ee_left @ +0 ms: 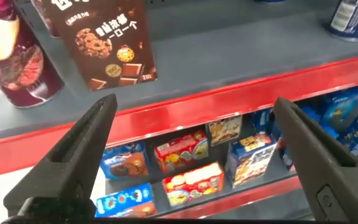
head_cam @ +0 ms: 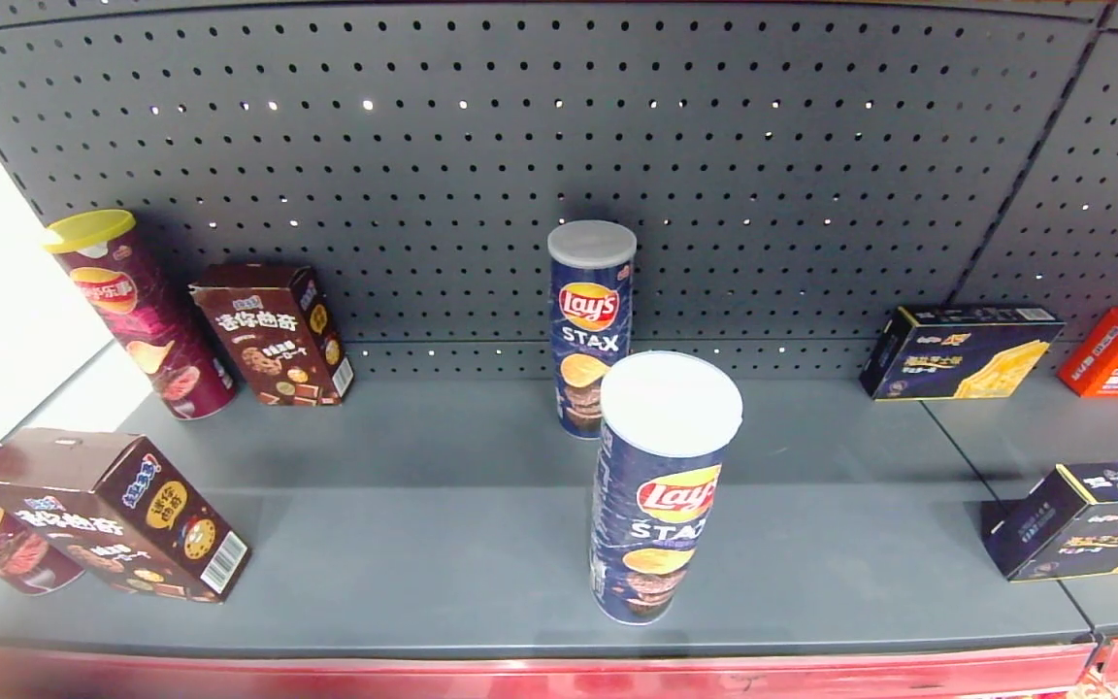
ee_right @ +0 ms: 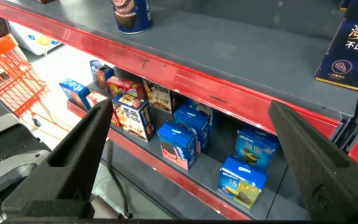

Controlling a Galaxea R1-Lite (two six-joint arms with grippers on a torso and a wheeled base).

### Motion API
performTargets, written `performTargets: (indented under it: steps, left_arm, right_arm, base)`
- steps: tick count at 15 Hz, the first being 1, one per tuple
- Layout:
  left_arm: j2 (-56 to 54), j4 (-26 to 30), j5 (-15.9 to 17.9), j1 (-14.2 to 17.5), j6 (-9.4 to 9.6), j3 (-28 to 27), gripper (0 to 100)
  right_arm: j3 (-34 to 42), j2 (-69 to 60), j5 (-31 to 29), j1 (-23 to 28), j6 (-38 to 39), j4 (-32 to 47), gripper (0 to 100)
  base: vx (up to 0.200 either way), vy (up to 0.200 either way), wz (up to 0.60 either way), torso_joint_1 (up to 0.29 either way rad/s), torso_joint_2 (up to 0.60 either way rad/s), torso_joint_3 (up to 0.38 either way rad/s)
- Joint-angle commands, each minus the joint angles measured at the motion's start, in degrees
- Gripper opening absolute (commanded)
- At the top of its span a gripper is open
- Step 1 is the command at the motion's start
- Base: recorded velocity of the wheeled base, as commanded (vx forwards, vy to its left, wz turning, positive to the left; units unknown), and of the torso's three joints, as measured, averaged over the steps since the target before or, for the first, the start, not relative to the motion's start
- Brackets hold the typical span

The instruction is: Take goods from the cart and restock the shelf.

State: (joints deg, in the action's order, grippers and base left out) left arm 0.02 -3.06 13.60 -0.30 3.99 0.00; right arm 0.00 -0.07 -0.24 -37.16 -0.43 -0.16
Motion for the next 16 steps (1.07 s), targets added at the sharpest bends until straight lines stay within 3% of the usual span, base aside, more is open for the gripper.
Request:
performTargets:
  steps: [1,2,3,4,5,7,12,13,14,16]
  left_arm:
    - [0.15,-0.28,-0.68,0.04,-0.56,0.00,100]
    - [0.15,-0.72,-7.54,0.04,-1.88,0.00,100]
    - [0.15,0.69,-14.57,0.04,-1.88,0.00,100]
    - [0.15,1.83,-16.51,0.13,-3.11,0.00,100]
    - [0.06,2.01,-16.07,0.13,-3.02,0.00,100]
    - [0.06,2.97,-7.89,0.04,-2.58,0.00,100]
    - [0.06,2.97,-8.86,-0.05,-3.02,0.00,100]
    - [0.06,2.97,-8.77,-0.05,-2.93,0.00,100]
    - [-0.02,2.97,-8.68,-0.05,-2.84,0.00,100]
    - [-0.02,3.06,-8.33,-0.05,-2.76,0.00,100]
  right_arm:
    - [0.00,0.07,-0.02,-0.02,-0.01,-0.11,100]
    - [0.00,0.07,-0.02,-0.02,-0.01,-0.11,100]
    - [0.00,0.07,-0.02,-0.02,-0.01,-0.11,100]
    - [0.00,0.07,-0.02,-0.02,-0.01,-0.02,100]
    - [0.00,0.07,-0.02,-0.02,-0.01,-0.02,100]
    - [0.00,0.07,-0.02,-0.02,0.08,-0.11,100]
    - [0.00,0.07,-0.64,-2.13,-0.19,0.07,100]
    - [-2.37,0.07,-0.99,0.68,-0.72,-0.11,100]
    - [-14.85,6.58,-1.95,1.91,1.92,-0.46,100]
    - [-31.29,23.54,-2.22,1.47,5.52,-0.54,100]
  base:
    - [0.000,0.000,0.00,0.000,0.00,0.000]
    - [0.000,0.000,0.00,0.000,0.00,0.000]
    - [0.000,0.000,0.00,0.000,0.00,0.000]
    - [0.000,0.000,0.00,0.000,0.00,0.000]
    - [0.000,0.000,0.00,0.000,0.00,0.000]
    - [0.000,0.000,0.00,0.000,0.00,0.000]
    - [0.000,0.000,0.00,0.000,0.00,0.000]
    - [0.000,0.000,0.00,0.000,0.00,0.000]
    - [0.000,0.000,0.00,0.000,0.00,0.000]
    - [0.000,0.000,0.00,0.000,0.00,0.000]
